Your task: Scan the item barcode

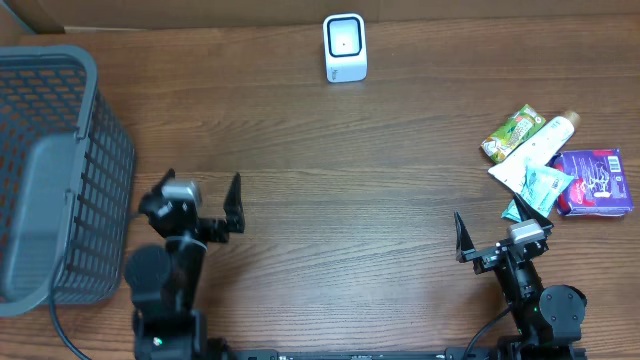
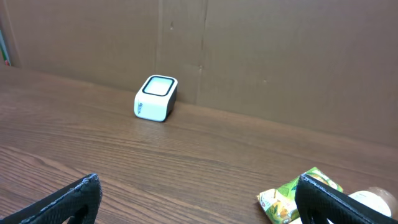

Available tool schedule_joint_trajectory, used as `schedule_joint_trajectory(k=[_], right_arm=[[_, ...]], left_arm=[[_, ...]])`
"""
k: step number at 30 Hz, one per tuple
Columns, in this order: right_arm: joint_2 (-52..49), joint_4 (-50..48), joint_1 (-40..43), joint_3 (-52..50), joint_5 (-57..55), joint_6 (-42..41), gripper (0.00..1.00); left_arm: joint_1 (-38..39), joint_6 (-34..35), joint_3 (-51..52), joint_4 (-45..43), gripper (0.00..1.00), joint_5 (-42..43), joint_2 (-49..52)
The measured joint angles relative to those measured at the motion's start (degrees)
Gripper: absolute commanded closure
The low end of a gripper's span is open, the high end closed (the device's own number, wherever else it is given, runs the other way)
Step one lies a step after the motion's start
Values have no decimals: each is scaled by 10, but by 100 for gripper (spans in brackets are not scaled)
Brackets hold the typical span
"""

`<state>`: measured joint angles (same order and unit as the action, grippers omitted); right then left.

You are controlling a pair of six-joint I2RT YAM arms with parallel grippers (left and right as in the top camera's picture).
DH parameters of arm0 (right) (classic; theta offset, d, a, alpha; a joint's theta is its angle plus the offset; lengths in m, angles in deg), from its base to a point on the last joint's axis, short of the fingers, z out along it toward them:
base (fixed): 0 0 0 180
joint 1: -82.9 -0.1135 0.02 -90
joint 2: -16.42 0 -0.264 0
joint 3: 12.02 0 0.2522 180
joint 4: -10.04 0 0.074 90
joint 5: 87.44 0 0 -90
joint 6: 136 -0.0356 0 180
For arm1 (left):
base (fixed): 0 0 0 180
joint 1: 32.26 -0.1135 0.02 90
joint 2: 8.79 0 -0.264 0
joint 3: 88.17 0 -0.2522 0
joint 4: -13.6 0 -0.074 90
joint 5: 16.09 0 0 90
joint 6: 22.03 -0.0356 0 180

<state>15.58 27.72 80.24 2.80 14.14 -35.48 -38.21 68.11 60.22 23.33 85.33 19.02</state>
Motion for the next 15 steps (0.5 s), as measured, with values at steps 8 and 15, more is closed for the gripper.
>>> schedule_joint_trajectory(k=[8,15], right_arm=[[0,0,0,0,0,0,0],[0,0,0,0,0,0,0]], left_arm=[[26,-95,104,-11,0,0,-150],[29,-145,139,43,0,-4,-226]])
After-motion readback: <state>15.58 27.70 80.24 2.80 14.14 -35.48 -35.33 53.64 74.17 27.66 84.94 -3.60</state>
